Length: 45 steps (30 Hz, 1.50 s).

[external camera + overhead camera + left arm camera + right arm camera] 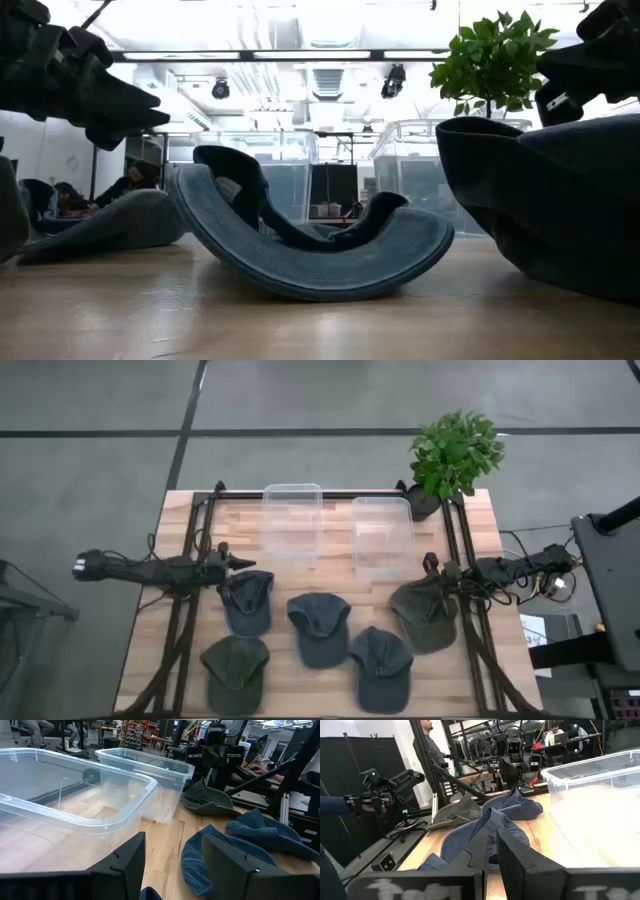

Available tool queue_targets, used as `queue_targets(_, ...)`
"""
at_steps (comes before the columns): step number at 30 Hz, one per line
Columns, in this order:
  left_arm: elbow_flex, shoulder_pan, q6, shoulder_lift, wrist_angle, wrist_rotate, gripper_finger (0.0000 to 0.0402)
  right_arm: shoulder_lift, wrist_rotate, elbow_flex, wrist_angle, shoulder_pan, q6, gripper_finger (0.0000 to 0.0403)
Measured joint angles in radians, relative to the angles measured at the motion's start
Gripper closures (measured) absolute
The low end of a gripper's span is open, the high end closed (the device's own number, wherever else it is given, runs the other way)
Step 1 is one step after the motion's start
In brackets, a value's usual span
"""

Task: Pick & Place hat
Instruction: Put the right green cap into the right transparent bin

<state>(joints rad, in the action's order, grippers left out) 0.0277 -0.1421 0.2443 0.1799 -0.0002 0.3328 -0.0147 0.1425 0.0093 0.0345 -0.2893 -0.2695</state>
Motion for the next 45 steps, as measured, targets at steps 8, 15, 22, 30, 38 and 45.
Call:
queue_targets(8,-0.002,0.000,-0.001,0.000,0.016,0.001,0.0214,0.000,0.018,0.000,0.003,0.000,0.000,0.0369)
queue_targets(15,-0.005,0.000,-0.001,0.000,0.038,0.005,0.0214,0.000,0.018,0.000,0.003,0.000,0.000,0.0369)
queue_targets(22,-0.005,0.000,-0.003,0.000,0.044,0.008,0.0214,0.000,0.018,0.000,0.003,0.000,0.000,0.0369)
queue_targets(30,-0.002,0.000,-0.002,0.000,0.026,0.008,0.0214,0.000,0.014,0.000,0.002,0.000,0.003,0.0369)
queue_targets(38,0.001,0.000,0.001,0.002,0.008,0.008,0.0214,0.000,-0.114,0.000,0.001,0.000,-0.017,0.0369)
queue_targets(45,0.002,0.000,0.024,0.002,0.004,0.000,0.0214,0.000,-0.185,0.000,-0.001,-0.001,-0.073,0.0369)
